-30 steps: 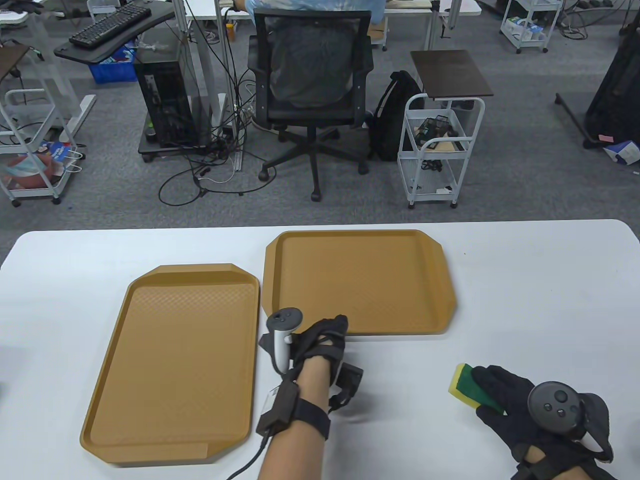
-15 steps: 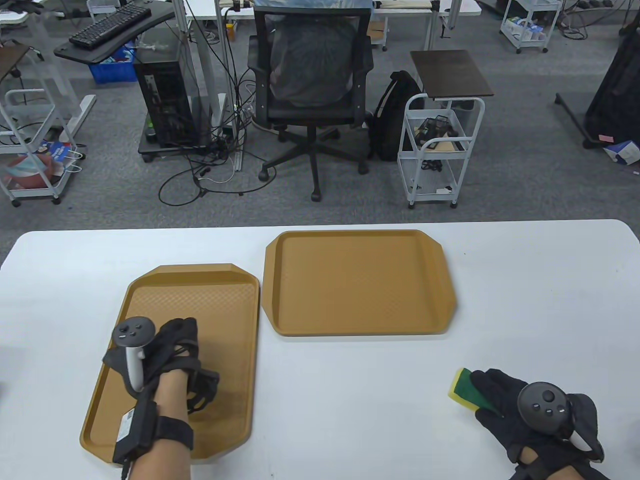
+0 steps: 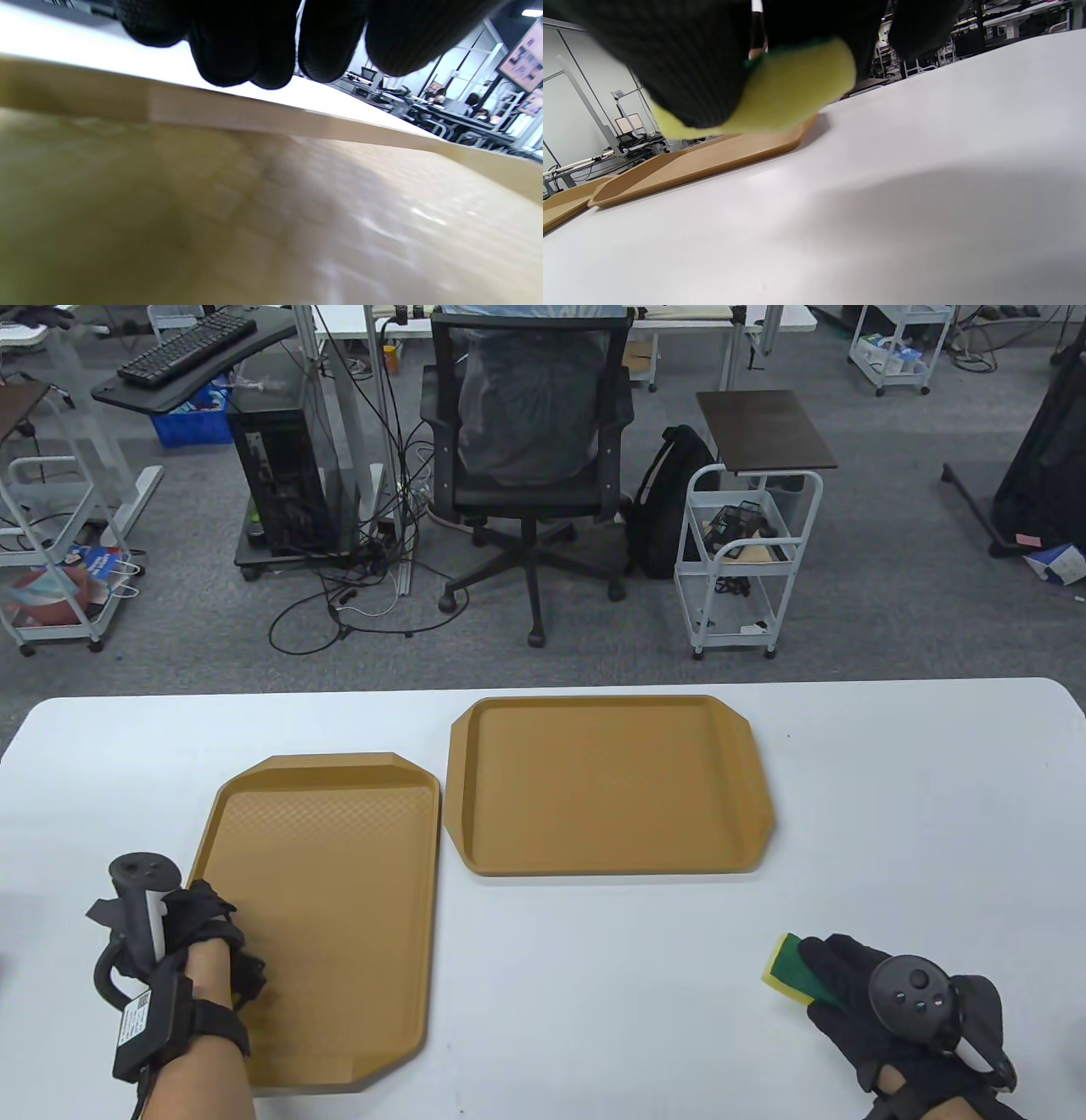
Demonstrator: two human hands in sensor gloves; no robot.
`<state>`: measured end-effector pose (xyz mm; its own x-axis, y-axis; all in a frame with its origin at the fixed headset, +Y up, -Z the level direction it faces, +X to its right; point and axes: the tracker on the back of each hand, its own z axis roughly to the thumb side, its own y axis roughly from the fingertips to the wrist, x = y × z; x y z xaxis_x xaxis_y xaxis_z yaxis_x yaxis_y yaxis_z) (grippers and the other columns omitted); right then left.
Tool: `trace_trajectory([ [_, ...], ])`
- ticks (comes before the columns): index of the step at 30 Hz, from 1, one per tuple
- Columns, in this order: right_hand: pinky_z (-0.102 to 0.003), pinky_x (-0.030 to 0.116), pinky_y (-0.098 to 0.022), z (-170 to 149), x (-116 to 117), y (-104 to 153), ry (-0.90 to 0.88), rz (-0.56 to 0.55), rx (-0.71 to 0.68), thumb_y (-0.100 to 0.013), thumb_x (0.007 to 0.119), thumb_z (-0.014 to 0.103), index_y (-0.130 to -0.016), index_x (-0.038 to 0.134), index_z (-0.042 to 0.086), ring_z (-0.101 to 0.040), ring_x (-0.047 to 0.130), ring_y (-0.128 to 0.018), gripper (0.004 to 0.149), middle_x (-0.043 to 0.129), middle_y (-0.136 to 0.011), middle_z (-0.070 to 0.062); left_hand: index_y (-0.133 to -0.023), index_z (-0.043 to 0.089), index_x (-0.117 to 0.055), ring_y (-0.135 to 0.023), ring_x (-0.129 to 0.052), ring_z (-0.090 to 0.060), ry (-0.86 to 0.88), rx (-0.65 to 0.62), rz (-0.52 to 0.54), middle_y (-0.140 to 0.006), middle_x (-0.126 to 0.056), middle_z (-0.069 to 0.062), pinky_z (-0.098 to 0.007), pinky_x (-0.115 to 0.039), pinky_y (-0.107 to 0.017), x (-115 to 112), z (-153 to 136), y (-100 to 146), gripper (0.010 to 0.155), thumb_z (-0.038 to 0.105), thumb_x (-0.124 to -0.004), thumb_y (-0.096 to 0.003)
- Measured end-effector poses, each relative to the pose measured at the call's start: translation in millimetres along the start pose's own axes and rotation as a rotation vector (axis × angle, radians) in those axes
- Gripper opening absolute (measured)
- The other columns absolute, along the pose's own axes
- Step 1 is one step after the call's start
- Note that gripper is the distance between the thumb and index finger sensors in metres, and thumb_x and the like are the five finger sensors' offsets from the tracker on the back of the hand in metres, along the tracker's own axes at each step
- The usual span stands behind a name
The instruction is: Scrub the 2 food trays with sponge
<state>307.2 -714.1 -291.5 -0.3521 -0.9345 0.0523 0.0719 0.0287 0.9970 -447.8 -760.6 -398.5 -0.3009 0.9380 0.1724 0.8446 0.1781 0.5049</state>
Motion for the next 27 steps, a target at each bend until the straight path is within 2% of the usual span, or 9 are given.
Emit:
trace_trajectory([
  [5, -0.063, 0.060, -0.075, -2, -1, 0, -0.005, 0.000, 0.017, -0.043, 0.093, 0.038, -0.102, 0.065, 0.036, -0.038, 0.068, -0.101, 0.066, 0.063, -0.111, -0.008, -0.101, 0.026, -0.080, -0.084, -0.078, -0.029, -0.031, 0.060, -0.092, -0.099, -0.078, -0.006, -0.049, -0.065, -0.064, -12, -6, -13, 0.055, 0.044, -0.080, -0.0488],
  [7, -0.063, 0.060, -0.075, -2, -1, -1, 0.003, 0.002, 0.022, -0.043, 0.093, 0.038, -0.102, 0.065, 0.036, -0.038, 0.068, -0.100, 0.066, 0.063, -0.111, -0.008, -0.096, 0.029, -0.086, -0.083, -0.078, -0.025, -0.060, 0.075, -0.089, -0.098, -0.078, -0.002, -0.047, -0.066, -0.066, -13, -6, -15, 0.049, 0.042, -0.082, -0.0492],
  [9, -0.063, 0.060, -0.075, -3, -1, -1, 0.006, 0.008, 0.026, -0.042, 0.093, 0.038, -0.102, 0.065, 0.036, -0.038, 0.068, -0.101, 0.066, 0.063, -0.111, -0.008, -0.089, 0.029, -0.093, -0.076, -0.085, -0.025, -0.089, 0.062, -0.059, -0.089, -0.088, -0.002, -0.047, -0.070, -0.062, -12, -1, -18, 0.044, 0.038, -0.084, -0.0472],
  [11, -0.063, 0.060, -0.075, -3, -1, -1, 0.007, 0.008, 0.029, -0.043, 0.093, 0.038, -0.102, 0.065, 0.036, -0.038, 0.068, -0.101, 0.066, 0.064, -0.111, -0.008, -0.087, 0.027, -0.089, -0.076, -0.084, -0.025, -0.156, 0.068, -0.098, -0.088, -0.086, -0.002, -0.047, -0.072, -0.061, -12, 3, -21, 0.044, 0.034, -0.079, -0.0441],
  [14, -0.063, 0.060, -0.075, -3, -1, -2, 0.006, 0.008, 0.029, -0.043, 0.093, 0.038, -0.102, 0.065, 0.036, -0.038, 0.068, -0.101, 0.066, 0.063, -0.111, -0.008, -0.093, 0.021, -0.074, -0.081, -0.078, -0.030, 0.038, 0.114, -0.180, -0.097, -0.075, -0.011, -0.048, -0.069, -0.066, -11, -3, -21, 0.049, 0.033, -0.067, -0.0451],
  [16, -0.063, 0.060, -0.075, -3, -1, -2, 0.005, 0.009, 0.029, -0.043, 0.093, 0.038, -0.102, 0.065, 0.036, -0.038, 0.068, -0.101, 0.066, 0.063, -0.111, -0.008, -0.093, 0.022, -0.070, -0.079, -0.089, -0.027, 0.066, 0.116, -0.142, -0.096, -0.080, -0.010, -0.047, -0.076, -0.065, -3, -5, -22, 0.050, 0.033, -0.066, -0.0451],
  [19, -0.063, 0.060, -0.075, -3, -3, -1, 0.001, 0.003, 0.025, -0.043, 0.093, 0.038, -0.102, 0.065, 0.036, -0.038, 0.068, -0.101, 0.066, 0.064, -0.111, -0.008, -0.092, 0.022, -0.072, -0.067, -0.099, -0.023, 0.104, 0.098, -0.116, -0.083, -0.091, -0.006, -0.046, -0.082, -0.060, 4, -8, -22, 0.049, 0.032, -0.068, -0.0446],
  [25, -0.063, 0.060, -0.075, -2, -4, -1, -0.003, -0.005, 0.019, -0.043, 0.093, 0.038, -0.102, 0.065, 0.036, -0.038, 0.068, -0.100, 0.065, 0.063, -0.111, -0.009, -0.098, 0.028, -0.060, -0.067, -0.090, -0.027, 0.095, 0.068, -0.081, -0.086, -0.083, -0.004, -0.049, -0.073, -0.062, 20, 1, -10, 0.051, 0.035, -0.064, -0.0478],
  [27, -0.063, 0.060, -0.075, -2, -3, -1, -0.004, -0.003, 0.014, -0.043, 0.093, 0.038, -0.102, 0.065, 0.036, -0.038, 0.068, -0.100, 0.065, 0.063, -0.111, -0.009, -0.102, 0.027, -0.062, -0.064, -0.090, -0.028, 0.095, 0.058, -0.055, -0.084, -0.085, -0.004, -0.050, -0.074, -0.059, 29, 8, -6, 0.056, 0.039, -0.067, -0.0477],
])
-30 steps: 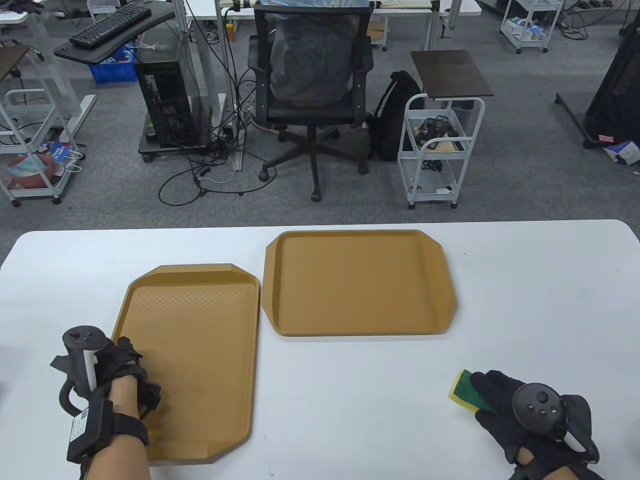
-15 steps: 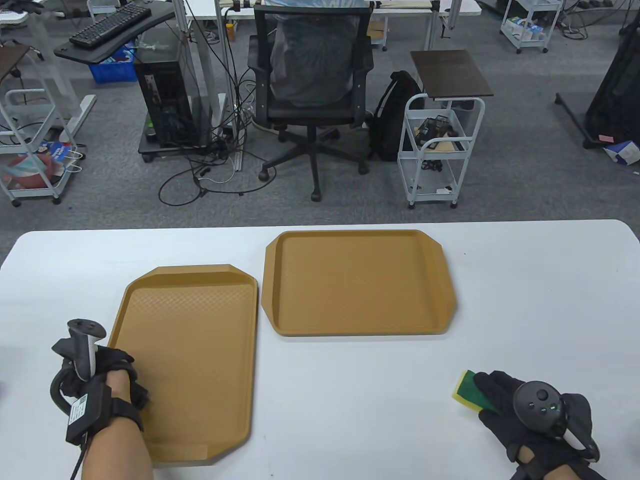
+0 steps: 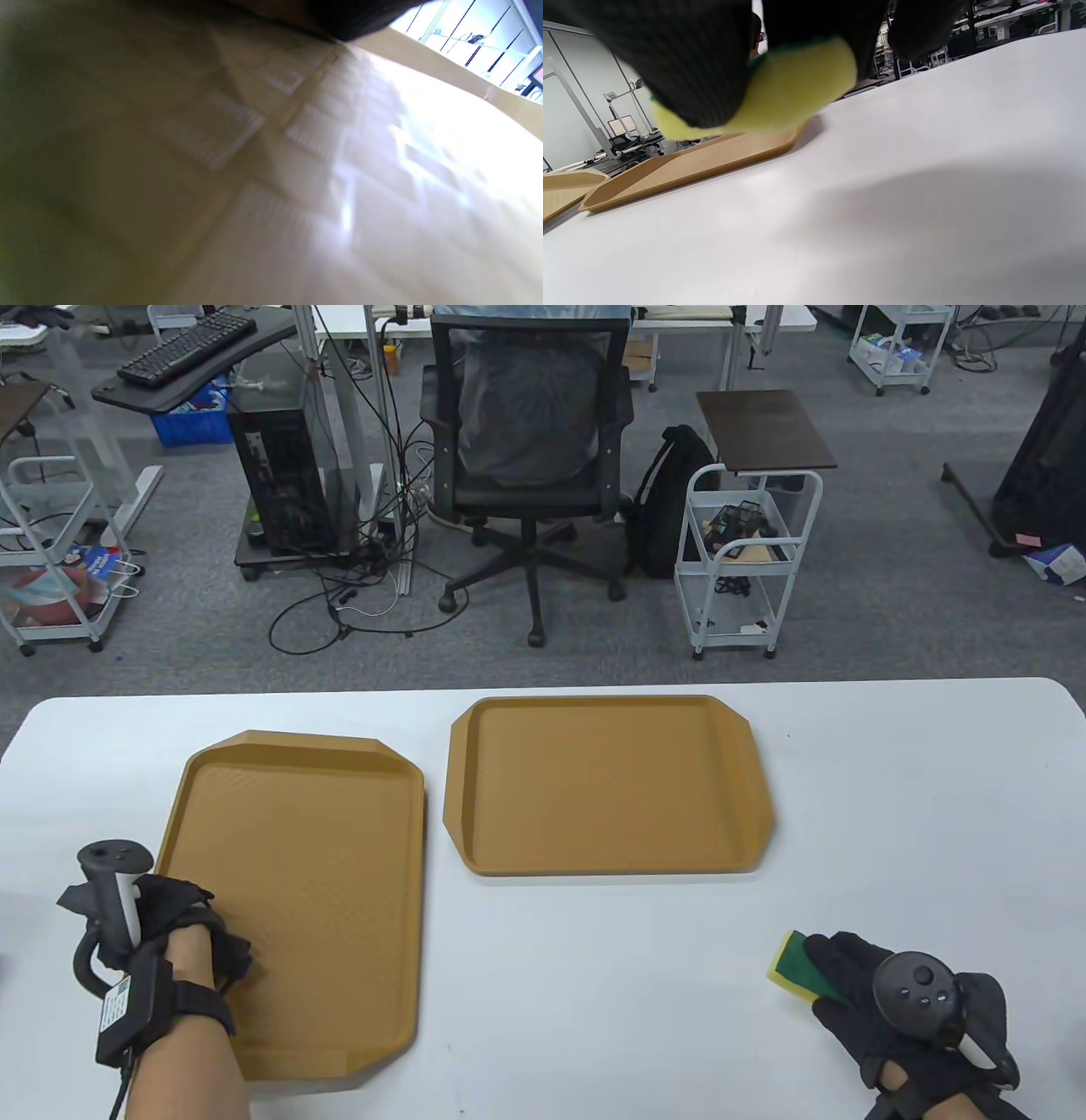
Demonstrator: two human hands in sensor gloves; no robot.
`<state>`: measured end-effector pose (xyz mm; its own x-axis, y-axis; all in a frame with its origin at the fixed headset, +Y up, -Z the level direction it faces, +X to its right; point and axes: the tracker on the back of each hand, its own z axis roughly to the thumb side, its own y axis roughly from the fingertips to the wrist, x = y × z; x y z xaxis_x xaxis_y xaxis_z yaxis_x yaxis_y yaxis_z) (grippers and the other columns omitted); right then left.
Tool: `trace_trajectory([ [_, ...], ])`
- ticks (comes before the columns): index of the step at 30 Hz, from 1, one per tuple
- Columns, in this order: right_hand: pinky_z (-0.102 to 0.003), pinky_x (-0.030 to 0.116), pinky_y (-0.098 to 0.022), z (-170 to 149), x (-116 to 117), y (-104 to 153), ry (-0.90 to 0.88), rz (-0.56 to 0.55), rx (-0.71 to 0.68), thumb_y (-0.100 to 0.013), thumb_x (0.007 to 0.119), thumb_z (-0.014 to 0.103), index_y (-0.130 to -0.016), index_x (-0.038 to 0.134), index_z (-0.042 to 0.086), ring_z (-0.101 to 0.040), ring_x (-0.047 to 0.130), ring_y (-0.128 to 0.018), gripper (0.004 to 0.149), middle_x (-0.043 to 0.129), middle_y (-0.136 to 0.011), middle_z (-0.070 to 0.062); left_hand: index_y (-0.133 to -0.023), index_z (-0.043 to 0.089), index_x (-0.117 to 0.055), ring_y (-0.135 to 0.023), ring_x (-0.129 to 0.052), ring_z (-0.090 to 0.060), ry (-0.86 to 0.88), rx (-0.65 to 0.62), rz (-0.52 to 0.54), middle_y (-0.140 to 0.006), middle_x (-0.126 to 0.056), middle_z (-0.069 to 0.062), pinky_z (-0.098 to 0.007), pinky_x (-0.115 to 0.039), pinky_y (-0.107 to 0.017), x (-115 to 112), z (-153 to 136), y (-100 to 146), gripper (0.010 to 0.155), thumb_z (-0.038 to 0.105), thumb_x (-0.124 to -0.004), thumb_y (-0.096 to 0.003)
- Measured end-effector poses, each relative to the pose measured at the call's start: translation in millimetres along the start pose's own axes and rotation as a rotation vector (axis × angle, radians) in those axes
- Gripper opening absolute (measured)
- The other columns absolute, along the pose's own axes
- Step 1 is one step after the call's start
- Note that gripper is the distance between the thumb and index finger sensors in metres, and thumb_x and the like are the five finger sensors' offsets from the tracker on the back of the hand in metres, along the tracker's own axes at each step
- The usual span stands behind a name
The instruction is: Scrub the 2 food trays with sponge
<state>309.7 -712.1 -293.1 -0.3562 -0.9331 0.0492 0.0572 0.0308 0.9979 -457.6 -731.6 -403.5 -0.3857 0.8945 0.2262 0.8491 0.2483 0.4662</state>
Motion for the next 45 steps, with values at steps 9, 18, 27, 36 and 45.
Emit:
trace_trajectory([
  [9, -0.063, 0.061, -0.075, 4, -2, 1, 0.002, -0.015, -0.025, -0.043, 0.093, 0.038, -0.102, 0.065, 0.036, -0.038, 0.069, -0.100, 0.065, 0.063, -0.111, -0.009, -0.097, 0.037, -0.074, -0.060, -0.090, -0.029, 0.037, -0.159, 0.106, -0.081, -0.087, -0.004, -0.052, -0.073, -0.056, 35, 33, 30, 0.051, 0.041, -0.066, -0.0464],
  [18, -0.063, 0.061, -0.075, 7, -4, 2, -0.003, -0.030, -0.045, -0.043, 0.093, 0.038, -0.102, 0.065, 0.036, -0.038, 0.069, -0.100, 0.065, 0.064, -0.111, -0.009, -0.095, 0.037, -0.077, -0.064, -0.090, -0.029, 0.040, -0.455, -0.032, -0.082, -0.087, -0.002, -0.052, -0.072, -0.059, 2, 104, 96, 0.050, 0.041, -0.068, -0.0464],
  [27, -0.063, 0.061, -0.074, 7, -6, 2, -0.021, -0.039, -0.068, -0.043, 0.092, 0.037, -0.102, 0.065, 0.036, -0.038, 0.069, -0.100, 0.065, 0.064, -0.111, -0.009, -0.095, 0.038, -0.076, -0.074, -0.084, -0.025, -0.012, -0.772, -0.229, -0.087, -0.084, 0.007, -0.054, -0.063, -0.070, -78, 171, 187, 0.049, 0.041, -0.067, -0.0469],
  [36, -0.063, 0.061, -0.074, 6, -12, 5, -0.076, -0.060, -0.087, -0.043, 0.092, 0.037, -0.102, 0.065, 0.035, -0.038, 0.069, -0.100, 0.065, 0.064, -0.111, -0.009, -0.096, 0.041, -0.075, -0.078, -0.084, -0.022, -0.237, -1.079, -0.370, -0.090, -0.083, 0.011, -0.053, -0.062, -0.074, -139, 220, 267, 0.049, 0.041, -0.067, -0.0476],
  [45, -0.063, 0.061, -0.074, 5, -11, 6, -0.086, -0.052, -0.088, -0.043, 0.092, 0.037, -0.102, 0.065, 0.035, -0.038, 0.069, -0.100, 0.065, 0.064, -0.111, -0.009, -0.096, 0.046, -0.077, -0.088, -0.080, -0.022, -0.386, -1.230, -0.457, -0.097, -0.077, 0.011, -0.055, -0.060, -0.078, -183, 234, 307, 0.049, 0.040, -0.070, -0.0472],
])
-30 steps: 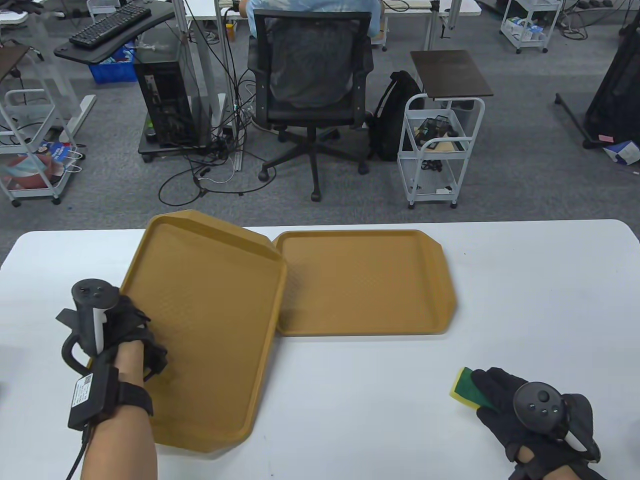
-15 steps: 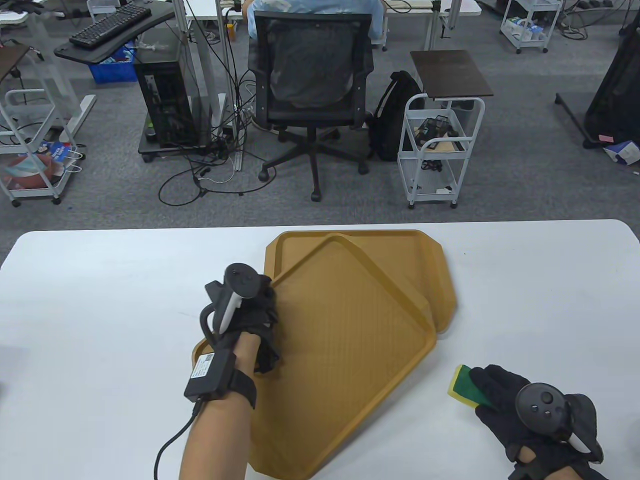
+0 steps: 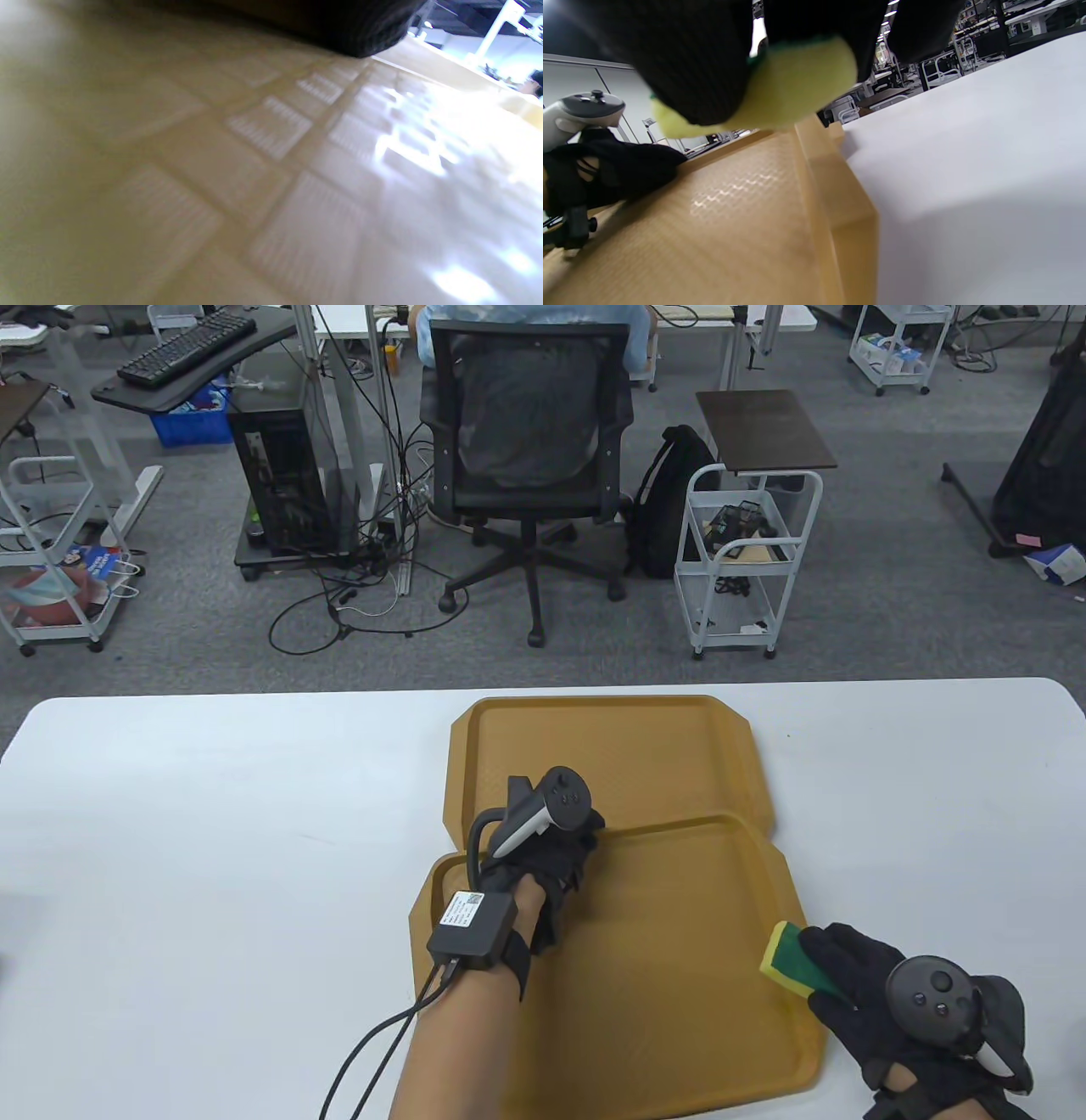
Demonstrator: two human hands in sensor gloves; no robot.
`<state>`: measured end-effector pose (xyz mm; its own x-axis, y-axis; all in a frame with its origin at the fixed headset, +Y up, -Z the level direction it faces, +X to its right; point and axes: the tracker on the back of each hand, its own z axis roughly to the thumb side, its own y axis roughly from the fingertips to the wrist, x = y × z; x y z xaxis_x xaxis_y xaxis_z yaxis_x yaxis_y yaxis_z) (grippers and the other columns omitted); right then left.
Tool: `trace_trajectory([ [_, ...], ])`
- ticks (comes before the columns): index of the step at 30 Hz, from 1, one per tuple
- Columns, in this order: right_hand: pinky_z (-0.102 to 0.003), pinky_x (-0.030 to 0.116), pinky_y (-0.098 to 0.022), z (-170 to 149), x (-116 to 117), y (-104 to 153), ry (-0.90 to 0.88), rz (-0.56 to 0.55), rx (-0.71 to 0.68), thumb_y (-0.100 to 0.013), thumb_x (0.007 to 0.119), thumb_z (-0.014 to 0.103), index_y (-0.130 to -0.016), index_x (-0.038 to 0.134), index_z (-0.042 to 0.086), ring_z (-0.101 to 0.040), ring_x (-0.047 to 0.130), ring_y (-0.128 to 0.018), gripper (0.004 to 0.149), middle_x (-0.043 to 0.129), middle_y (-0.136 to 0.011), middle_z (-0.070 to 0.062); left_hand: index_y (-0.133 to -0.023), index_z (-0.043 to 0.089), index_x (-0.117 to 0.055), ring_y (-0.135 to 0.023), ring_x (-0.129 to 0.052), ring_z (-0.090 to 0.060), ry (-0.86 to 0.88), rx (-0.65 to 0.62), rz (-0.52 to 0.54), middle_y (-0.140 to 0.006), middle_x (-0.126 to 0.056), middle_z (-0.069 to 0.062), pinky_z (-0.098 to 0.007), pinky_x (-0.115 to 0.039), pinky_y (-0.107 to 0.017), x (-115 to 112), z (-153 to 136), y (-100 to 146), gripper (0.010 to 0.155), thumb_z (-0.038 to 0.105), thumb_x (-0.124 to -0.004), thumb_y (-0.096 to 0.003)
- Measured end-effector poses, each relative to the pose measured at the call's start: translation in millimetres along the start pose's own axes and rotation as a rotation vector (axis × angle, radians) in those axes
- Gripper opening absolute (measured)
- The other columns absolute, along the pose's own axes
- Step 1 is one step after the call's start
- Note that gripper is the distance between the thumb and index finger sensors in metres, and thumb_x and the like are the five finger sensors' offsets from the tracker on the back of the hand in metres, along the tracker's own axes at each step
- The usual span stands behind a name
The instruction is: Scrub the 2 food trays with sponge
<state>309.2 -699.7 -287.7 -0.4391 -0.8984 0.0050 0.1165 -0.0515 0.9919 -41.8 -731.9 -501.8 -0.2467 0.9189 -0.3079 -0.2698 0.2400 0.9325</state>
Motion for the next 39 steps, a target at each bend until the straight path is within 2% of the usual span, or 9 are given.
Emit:
trace_trajectory([
  [7, -0.063, 0.062, -0.074, -2, 0, 0, -0.015, -0.004, 0.010, -0.044, 0.092, 0.037, -0.102, 0.065, 0.035, -0.039, 0.070, -0.099, 0.065, 0.064, -0.111, -0.009, -0.094, 0.047, -0.081, -0.091, -0.080, -0.021, -0.164, -0.024, -0.020, -0.097, -0.079, 0.016, -0.052, -0.062, -0.079, -26, 12, -8, 0.049, 0.040, -0.073, -0.0468],
  [10, -0.062, 0.062, -0.074, -2, -1, 1, -0.014, 0.000, 0.014, -0.044, 0.092, 0.037, -0.102, 0.065, 0.035, -0.039, 0.070, -0.099, 0.064, 0.064, -0.110, -0.009, -0.094, 0.045, -0.079, -0.083, -0.087, -0.017, -0.353, -0.042, 0.025, -0.093, -0.081, 0.015, -0.047, -0.069, -0.075, -36, 22, -9, 0.048, 0.039, -0.074, -0.0464],
  [15, -0.062, 0.062, -0.073, -2, -2, 1, -0.016, 0.002, 0.017, -0.044, 0.092, 0.037, -0.102, 0.066, 0.035, -0.039, 0.071, -0.099, 0.064, 0.064, -0.110, -0.009, -0.094, 0.044, -0.080, -0.082, -0.089, -0.018, -0.411, -0.060, 0.059, -0.093, -0.082, 0.014, -0.044, -0.072, -0.075, -41, 27, -8, 0.047, 0.040, -0.078, -0.0472],
  [17, -0.062, 0.062, -0.073, -2, -1, 1, -0.014, 0.006, 0.018, -0.043, 0.092, 0.037, -0.102, 0.066, 0.034, -0.039, 0.071, -0.099, 0.064, 0.065, -0.110, -0.010, -0.090, 0.046, -0.082, -0.077, -0.093, -0.016, -0.497, -0.103, 0.139, -0.090, -0.085, 0.015, -0.042, -0.076, -0.072, -43, 30, -4, 0.045, 0.039, -0.081, -0.0463],
  [22, -0.063, 0.063, -0.073, -1, 0, 0, -0.010, 0.022, 0.027, -0.044, 0.092, 0.038, -0.102, 0.066, 0.034, -0.039, 0.071, -0.098, 0.064, 0.065, -0.110, -0.010, -0.090, 0.042, -0.086, -0.076, -0.093, -0.021, -0.343, -0.072, 0.087, -0.092, -0.087, 0.008, -0.046, -0.075, -0.069, -38, 20, -7, 0.047, 0.042, -0.086, -0.0427],
  [25, -0.062, 0.063, -0.073, -2, 1, 0, -0.008, 0.028, 0.032, -0.044, 0.092, 0.038, -0.102, 0.066, 0.034, -0.039, 0.071, -0.098, 0.064, 0.065, -0.110, -0.010, -0.094, 0.042, -0.081, -0.078, -0.091, -0.025, -0.358, -0.092, 0.098, -0.097, -0.083, 0.004, -0.050, -0.072, -0.068, -34, 12, -1, 0.055, 0.050, -0.084, -0.0401],
  [32, -0.061, 0.064, -0.072, -7, 5, -4, 0.011, 0.034, 0.087, -0.043, 0.092, 0.041, -0.102, 0.066, 0.032, -0.038, 0.076, -0.094, 0.066, 0.067, -0.108, -0.011, -0.106, 0.039, -0.064, -0.085, -0.087, -0.029, -0.407, 0.177, 0.124, -0.106, -0.072, 0.000, -0.053, -0.070, -0.069, 0, -46, 56, 0.071, 0.058, -0.079, -0.0397],
  [36, -0.059, 0.066, -0.071, -9, 10, -7, 0.021, 0.026, 0.116, -0.042, 0.093, 0.043, -0.103, 0.066, 0.031, -0.037, 0.079, -0.091, 0.067, 0.064, -0.109, -0.011, -0.114, 0.033, -0.044, -0.088, -0.083, -0.033, -0.181, 0.356, -0.129, -0.113, -0.061, -0.006, -0.054, -0.067, -0.070, 4, -101, 104, 0.083, 0.060, -0.077, -0.0434],
  [39, -0.058, 0.067, -0.071, -10, 14, -10, 0.076, 0.025, 0.125, -0.042, 0.093, 0.043, -0.103, 0.066, 0.030, -0.037, 0.079, -0.090, 0.067, 0.059, -0.111, -0.010, -0.114, 0.028, -0.043, -0.079, -0.093, -0.029, -0.114, 0.407, -0.166, -0.107, -0.071, -0.007, -0.051, -0.075, -0.064, -7, -130, 133, 0.085, 0.060, -0.077, -0.0433],
])
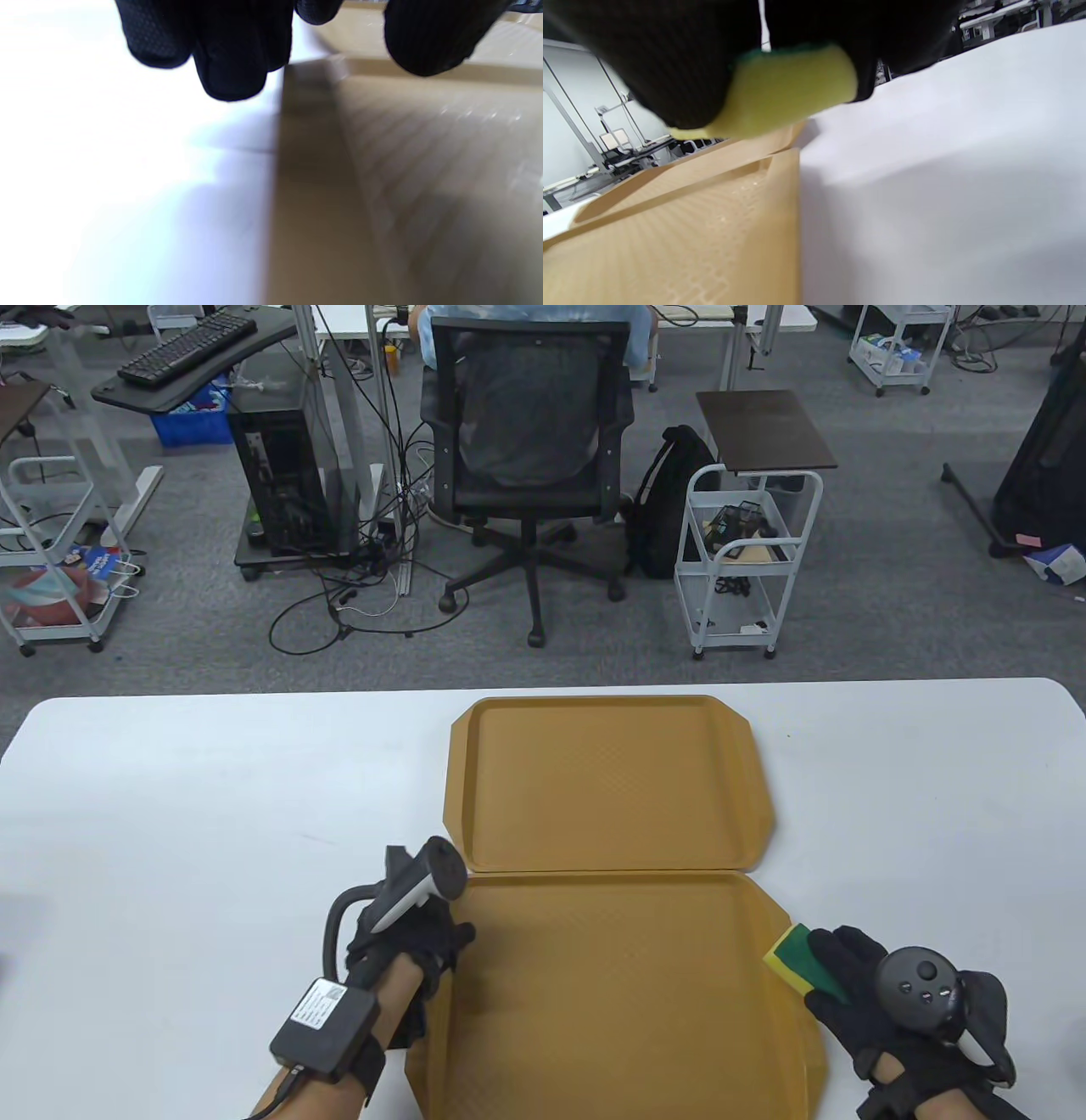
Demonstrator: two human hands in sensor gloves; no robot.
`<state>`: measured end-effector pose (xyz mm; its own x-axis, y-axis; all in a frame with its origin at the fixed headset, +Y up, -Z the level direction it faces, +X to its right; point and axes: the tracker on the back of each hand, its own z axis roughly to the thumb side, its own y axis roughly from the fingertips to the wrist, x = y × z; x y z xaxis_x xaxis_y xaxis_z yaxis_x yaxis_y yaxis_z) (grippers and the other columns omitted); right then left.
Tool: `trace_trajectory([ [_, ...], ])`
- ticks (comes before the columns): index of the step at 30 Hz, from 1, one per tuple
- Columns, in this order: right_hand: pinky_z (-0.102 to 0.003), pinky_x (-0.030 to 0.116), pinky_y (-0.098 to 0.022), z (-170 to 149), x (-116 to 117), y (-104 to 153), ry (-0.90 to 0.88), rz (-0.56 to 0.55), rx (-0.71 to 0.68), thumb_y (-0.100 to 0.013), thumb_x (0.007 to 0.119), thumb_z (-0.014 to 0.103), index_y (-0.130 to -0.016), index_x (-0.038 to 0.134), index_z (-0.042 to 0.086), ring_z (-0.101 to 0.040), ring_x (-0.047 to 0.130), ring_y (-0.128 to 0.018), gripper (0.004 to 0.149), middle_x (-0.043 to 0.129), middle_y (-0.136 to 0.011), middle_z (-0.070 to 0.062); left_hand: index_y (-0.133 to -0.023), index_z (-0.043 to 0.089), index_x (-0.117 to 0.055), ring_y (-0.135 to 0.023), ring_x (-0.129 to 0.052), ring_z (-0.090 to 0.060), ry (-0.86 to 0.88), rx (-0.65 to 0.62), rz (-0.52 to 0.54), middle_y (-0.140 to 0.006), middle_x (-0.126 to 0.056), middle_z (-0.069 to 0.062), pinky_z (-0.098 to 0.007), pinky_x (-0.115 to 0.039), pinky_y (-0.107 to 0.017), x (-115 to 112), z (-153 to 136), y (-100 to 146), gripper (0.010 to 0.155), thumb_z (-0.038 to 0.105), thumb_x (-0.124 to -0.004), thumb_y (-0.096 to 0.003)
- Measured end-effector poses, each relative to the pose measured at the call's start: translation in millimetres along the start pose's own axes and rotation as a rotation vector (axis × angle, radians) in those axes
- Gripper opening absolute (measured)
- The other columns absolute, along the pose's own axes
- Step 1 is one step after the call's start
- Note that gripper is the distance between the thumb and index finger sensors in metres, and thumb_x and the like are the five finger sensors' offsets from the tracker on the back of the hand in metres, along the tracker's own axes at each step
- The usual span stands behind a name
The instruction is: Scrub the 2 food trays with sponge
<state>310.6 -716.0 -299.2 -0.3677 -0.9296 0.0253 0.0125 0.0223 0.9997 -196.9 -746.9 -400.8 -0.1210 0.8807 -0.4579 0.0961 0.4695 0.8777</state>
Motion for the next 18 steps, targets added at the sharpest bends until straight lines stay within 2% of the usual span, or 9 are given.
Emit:
trace_trajectory([
  [3, -0.058, 0.067, -0.071, -3, 3, -3, -0.005, 0.005, 0.017, -0.042, 0.093, 0.043, -0.103, 0.066, 0.029, -0.037, 0.080, -0.089, 0.068, 0.059, -0.111, -0.010, -0.113, 0.023, -0.041, -0.065, -0.102, -0.024, 0.144, -0.013, -0.058, -0.098, -0.078, -0.005, -0.045, -0.084, -0.054, -20, -26, 10, 0.089, 0.061, -0.078, -0.0418],
  [4, -0.058, 0.068, -0.071, -3, 4, -4, -0.013, 0.006, 0.026, -0.042, 0.093, 0.043, -0.103, 0.067, 0.029, -0.037, 0.080, -0.089, 0.068, 0.060, -0.111, -0.011, -0.112, 0.022, -0.043, -0.061, -0.104, -0.024, 0.228, -0.021, -0.039, -0.093, -0.082, -0.005, -0.045, -0.085, -0.052, -24, -33, 15, 0.088, 0.060, -0.080, -0.0414],
  [7, -0.057, 0.068, -0.070, 0, 9, -5, -0.011, 0.004, 0.037, -0.042, 0.093, 0.044, -0.103, 0.067, 0.028, -0.037, 0.081, -0.088, 0.067, 0.060, -0.110, -0.011, -0.110, 0.021, -0.047, -0.048, -0.110, -0.019, 0.322, -0.070, -0.078, -0.078, -0.093, -0.001, -0.041, -0.091, -0.045, -35, -41, 19, 0.084, 0.056, -0.082, -0.0422],
  [9, -0.057, 0.069, -0.070, 4, 15, -6, 0.028, 0.013, 0.041, -0.042, 0.092, 0.044, -0.102, 0.067, 0.028, -0.037, 0.081, -0.088, 0.067, 0.062, -0.110, -0.011, -0.109, 0.019, -0.051, -0.038, -0.117, -0.016, 0.412, -0.094, -0.052, -0.068, -0.101, 0.002, -0.037, -0.097, -0.037, -41, -45, 20, 0.080, 0.052, -0.083, -0.0430],
  [10, -0.057, 0.069, -0.070, 6, 18, -6, 0.041, 0.026, 0.042, -0.042, 0.092, 0.044, -0.102, 0.068, 0.028, -0.036, 0.082, -0.088, 0.067, 0.062, -0.110, -0.011, -0.108, 0.019, -0.053, -0.035, -0.118, -0.015, 0.432, -0.093, -0.044, -0.066, -0.103, 0.003, -0.035, -0.099, -0.034, -42, -46, 19, 0.080, 0.051, -0.084, -0.0424],
  [13, -0.057, 0.069, -0.069, 11, 27, -9, 0.052, 0.043, 0.060, -0.042, 0.092, 0.044, -0.102, 0.067, 0.028, -0.036, 0.082, -0.088, 0.067, 0.062, -0.109, -0.011, -0.109, 0.021, -0.051, -0.031, -0.120, -0.015, 0.529, -0.103, -0.115, -0.067, -0.102, 0.004, -0.034, -0.101, -0.029, -45, -51, 13, 0.079, 0.049, -0.085, -0.0429],
  [18, -0.057, 0.070, -0.068, 29, 31, -22, 0.054, -0.018, 0.095, -0.042, 0.092, 0.045, -0.102, 0.068, 0.027, -0.037, 0.083, -0.086, 0.067, 0.063, -0.109, -0.012, -0.110, 0.025, -0.049, -0.029, -0.119, -0.013, 0.547, -0.124, -0.092, -0.068, -0.101, 0.006, -0.032, -0.101, -0.027, -50, -54, 14, 0.078, 0.050, -0.083, -0.0439],
])
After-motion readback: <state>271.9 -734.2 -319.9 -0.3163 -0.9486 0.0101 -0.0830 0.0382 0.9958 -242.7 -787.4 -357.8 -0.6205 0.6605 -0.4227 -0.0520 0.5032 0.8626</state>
